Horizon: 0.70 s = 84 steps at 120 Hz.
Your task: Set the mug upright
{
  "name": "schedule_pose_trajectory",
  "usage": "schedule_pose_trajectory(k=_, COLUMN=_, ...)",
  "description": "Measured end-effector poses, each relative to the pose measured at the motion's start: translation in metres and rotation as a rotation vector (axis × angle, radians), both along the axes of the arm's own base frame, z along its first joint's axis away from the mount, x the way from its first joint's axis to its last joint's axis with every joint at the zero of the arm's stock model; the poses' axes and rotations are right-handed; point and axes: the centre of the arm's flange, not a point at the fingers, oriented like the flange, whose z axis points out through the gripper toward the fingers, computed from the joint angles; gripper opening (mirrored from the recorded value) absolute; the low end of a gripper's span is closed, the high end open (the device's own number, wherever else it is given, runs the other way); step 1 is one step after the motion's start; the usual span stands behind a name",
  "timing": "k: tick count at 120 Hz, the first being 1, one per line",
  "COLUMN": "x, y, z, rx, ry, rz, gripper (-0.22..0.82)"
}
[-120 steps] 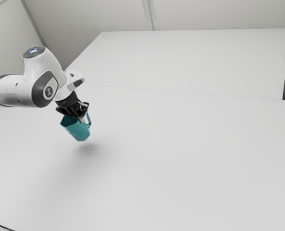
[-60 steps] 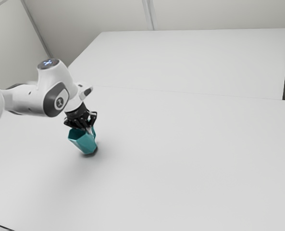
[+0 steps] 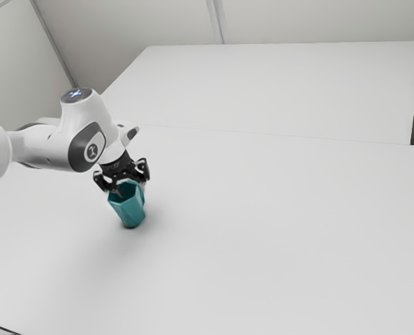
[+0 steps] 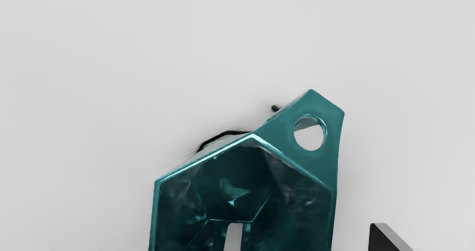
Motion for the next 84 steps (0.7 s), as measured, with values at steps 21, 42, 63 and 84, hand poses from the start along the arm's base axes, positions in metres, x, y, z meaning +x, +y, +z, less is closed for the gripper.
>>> schedule_pose_trajectory(k=21, x=-0.004, y=-0.005, z=0.034, rx=0.001, ry=-0.037, rz=0.008, gripper=0.48)
schedule_pose_trajectory(k=42, x=0.000, y=-0.025, z=0.075, rx=0.001, ry=-0.059, rz=-0.016, gripper=0.55)
schedule_pose_trajectory(k=63, x=0.019, y=-0.046, z=0.143, rx=0.017, ry=-0.100, rz=-0.099, gripper=0.58)
schedule_pose_trajectory(k=84, x=0.022, y=-0.074, z=0.211, rx=0.068, ry=-0.100, rz=-0.213, gripper=0.59)
